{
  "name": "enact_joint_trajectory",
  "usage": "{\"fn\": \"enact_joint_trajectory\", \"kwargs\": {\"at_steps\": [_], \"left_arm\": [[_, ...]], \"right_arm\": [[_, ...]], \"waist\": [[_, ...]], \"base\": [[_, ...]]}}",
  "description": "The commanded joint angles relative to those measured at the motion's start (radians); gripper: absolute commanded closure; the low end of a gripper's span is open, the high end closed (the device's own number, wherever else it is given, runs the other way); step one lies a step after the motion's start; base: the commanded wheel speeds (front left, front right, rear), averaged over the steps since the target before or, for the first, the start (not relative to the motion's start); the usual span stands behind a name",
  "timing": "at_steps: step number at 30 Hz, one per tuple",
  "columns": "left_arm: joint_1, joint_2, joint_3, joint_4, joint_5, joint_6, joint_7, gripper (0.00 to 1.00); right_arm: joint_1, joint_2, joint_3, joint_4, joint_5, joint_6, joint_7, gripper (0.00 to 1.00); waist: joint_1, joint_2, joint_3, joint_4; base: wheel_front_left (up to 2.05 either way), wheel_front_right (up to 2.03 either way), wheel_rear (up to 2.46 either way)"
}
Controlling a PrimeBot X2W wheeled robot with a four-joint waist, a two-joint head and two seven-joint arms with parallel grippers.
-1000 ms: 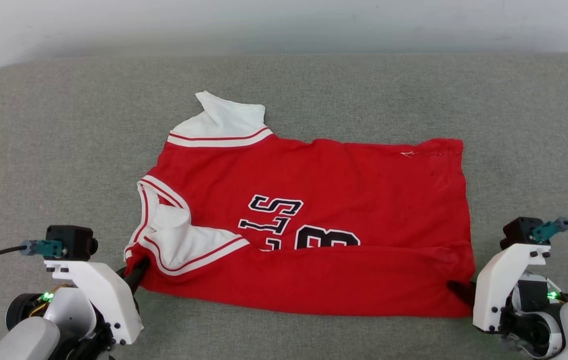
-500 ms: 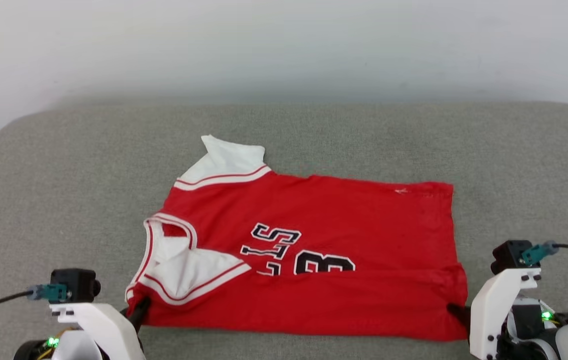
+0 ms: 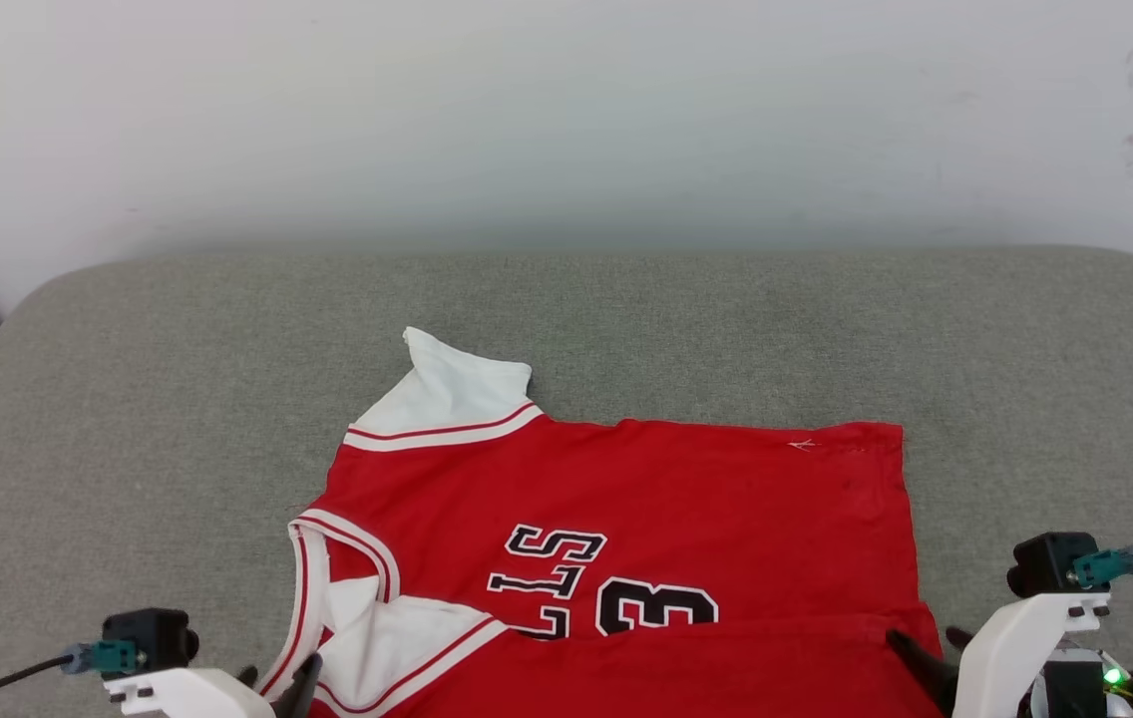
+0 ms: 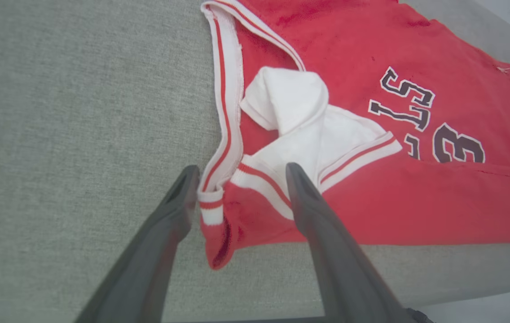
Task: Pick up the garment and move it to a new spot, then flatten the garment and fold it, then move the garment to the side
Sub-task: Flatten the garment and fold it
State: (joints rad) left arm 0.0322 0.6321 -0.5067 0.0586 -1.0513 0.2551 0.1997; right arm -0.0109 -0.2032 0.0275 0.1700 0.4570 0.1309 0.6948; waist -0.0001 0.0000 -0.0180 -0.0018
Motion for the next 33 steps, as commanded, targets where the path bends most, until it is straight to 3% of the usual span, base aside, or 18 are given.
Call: {"fn": "enact_joint_trajectory", "kwargs": {"at_steps": [1, 9, 17, 23, 29, 33], "left_arm": [[-0.024, -0.003, 0.009, 0.006, 0.014, 0.001, -0.022, 0.0], [-0.127, -0.028, 0.057, 0.023, 0.106, 0.021, -0.186, 0.0], [-0.314, -0.017, 0.077, 0.002, 0.153, -0.003, -0.196, 0.0], [-0.504, 0.03, 0.081, 0.007, 0.182, -0.022, -0.11, 0.0], [-0.689, 0.094, 0.076, 0.094, 0.151, -0.092, 0.058, 0.0], [-0.783, 0.138, 0.059, 0.173, 0.105, -0.142, 0.224, 0.0]], "right_arm": [[0.007, 0.0, 0.006, -0.012, -0.007, 0.0, -0.04, 0.0], [-0.029, 0.003, 0.004, -0.083, -0.095, 0.0, -0.374, 0.0], [-0.106, 0.023, 0.017, -0.168, -0.159, 0.0, -0.577, 0.0], [-0.165, 0.06, -0.003, -0.26, -0.212, 0.0, -0.626, 0.0], [-0.203, 0.099, -0.007, -0.32, -0.237, 0.0, -0.641, 0.0], [-0.218, 0.118, 0.01, -0.346, -0.24, 0.0, -0.643, 0.0]], "waist": [[0.0001, 0.0, 0.002, -0.002], [0.0001, 0.0, 0.015, -0.039], [0.0001, 0.0, 0.113, -0.103], [0.0001, 0.0, 0.25, -0.148], [0.0001, 0.0, 0.358, -0.208], [0.0001, 0.0, 0.405, -0.249]], "base": [[0.0, 0.0, 0.0], [0.0, 0.0, 0.0], [0.0, 0.0, 0.0], [0.0, 0.0, 0.0], [0.0, 0.0, 0.0], [0.0, 0.0, 0.0]]}}
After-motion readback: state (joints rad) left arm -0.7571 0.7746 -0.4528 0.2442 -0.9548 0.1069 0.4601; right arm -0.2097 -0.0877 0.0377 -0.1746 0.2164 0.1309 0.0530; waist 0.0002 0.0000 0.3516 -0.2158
